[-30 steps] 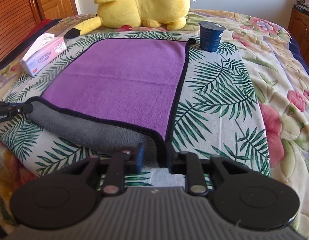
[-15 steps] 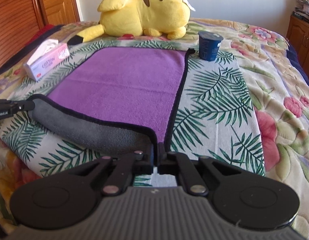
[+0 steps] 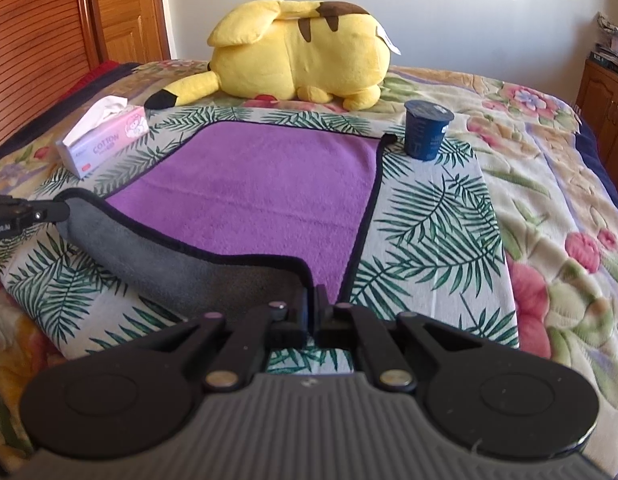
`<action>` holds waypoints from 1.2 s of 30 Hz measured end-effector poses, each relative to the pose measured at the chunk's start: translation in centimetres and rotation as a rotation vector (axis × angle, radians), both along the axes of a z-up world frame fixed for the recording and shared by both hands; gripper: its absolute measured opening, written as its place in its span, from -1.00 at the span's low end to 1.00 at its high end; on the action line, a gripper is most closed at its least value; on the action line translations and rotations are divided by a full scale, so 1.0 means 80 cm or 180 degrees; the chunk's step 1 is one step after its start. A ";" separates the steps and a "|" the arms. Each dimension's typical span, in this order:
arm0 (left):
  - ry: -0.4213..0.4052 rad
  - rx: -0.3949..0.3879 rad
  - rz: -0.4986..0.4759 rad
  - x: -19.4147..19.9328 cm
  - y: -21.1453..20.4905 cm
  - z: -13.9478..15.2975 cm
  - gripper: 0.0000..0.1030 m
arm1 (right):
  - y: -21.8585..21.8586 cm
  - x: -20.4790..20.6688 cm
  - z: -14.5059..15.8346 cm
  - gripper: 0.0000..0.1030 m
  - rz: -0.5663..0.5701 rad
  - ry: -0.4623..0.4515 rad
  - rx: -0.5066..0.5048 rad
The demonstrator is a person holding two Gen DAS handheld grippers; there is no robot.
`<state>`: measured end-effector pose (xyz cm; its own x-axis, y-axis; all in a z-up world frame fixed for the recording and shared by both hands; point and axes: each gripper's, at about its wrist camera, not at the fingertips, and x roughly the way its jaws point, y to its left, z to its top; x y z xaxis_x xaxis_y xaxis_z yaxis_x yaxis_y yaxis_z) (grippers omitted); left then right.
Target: Fold towel
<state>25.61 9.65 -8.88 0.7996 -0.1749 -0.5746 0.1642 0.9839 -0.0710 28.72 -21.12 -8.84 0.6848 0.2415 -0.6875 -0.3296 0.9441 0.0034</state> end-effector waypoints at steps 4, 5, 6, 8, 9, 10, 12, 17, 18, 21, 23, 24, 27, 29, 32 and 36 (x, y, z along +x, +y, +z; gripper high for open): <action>-0.0081 0.0049 -0.0052 0.003 -0.007 0.014 -1.00 | 0.000 0.004 0.009 -0.94 0.0028 -0.0084 0.0002; -0.0097 0.0068 -0.0062 0.004 -0.009 0.017 -1.00 | 0.000 0.005 0.012 -0.94 0.0030 -0.0109 0.0012; -0.0110 0.0076 -0.0062 0.006 -0.010 0.020 -1.00 | -0.001 0.007 0.015 -0.94 0.0029 -0.0130 0.0020; -0.0135 0.0066 -0.0054 0.010 -0.010 0.025 -1.00 | -0.001 0.010 0.020 -0.94 0.0032 -0.0169 0.0033; -0.0151 0.0064 -0.0051 0.012 -0.010 0.027 -1.00 | -0.001 0.012 0.023 -0.94 0.0035 -0.0189 0.0031; -0.0176 0.0080 -0.0053 0.014 -0.010 0.029 -1.00 | -0.001 0.013 0.025 -0.94 0.0042 -0.0208 0.0024; -0.0201 0.0117 -0.0087 0.018 -0.010 0.032 -1.00 | 0.000 0.017 0.030 -0.94 0.0057 -0.0244 0.0007; -0.0239 0.0137 -0.0148 0.028 -0.009 0.045 -1.00 | 0.005 0.028 0.041 -0.94 0.0098 -0.0305 -0.0044; -0.0248 0.0146 -0.0150 0.030 -0.009 0.049 -1.00 | 0.006 0.029 0.044 -0.94 0.0104 -0.0319 -0.0049; -0.0271 0.0153 -0.0156 0.036 -0.009 0.057 -1.00 | 0.007 0.035 0.050 -0.94 0.0110 -0.0364 -0.0064; -0.0289 0.0171 -0.0163 0.039 -0.010 0.062 -1.00 | 0.008 0.040 0.054 -0.94 0.0117 -0.0380 -0.0064; -0.0301 0.0185 -0.0165 0.041 -0.011 0.064 -1.00 | 0.008 0.042 0.056 -0.94 0.0118 -0.0391 -0.0074; -0.0333 0.0201 -0.0161 0.046 -0.012 0.070 -1.00 | 0.009 0.049 0.062 -0.94 0.0109 -0.0424 -0.0106; -0.0359 0.0221 -0.0159 0.051 -0.014 0.074 -1.00 | 0.009 0.053 0.066 -0.94 0.0107 -0.0452 -0.0124; -0.0395 0.0244 -0.0155 0.057 -0.016 0.080 -1.00 | 0.008 0.059 0.070 -0.94 0.0098 -0.0485 -0.0136; -0.0420 0.0262 -0.0155 0.066 -0.018 0.084 -1.00 | 0.007 0.068 0.074 -0.94 0.0104 -0.0518 -0.0164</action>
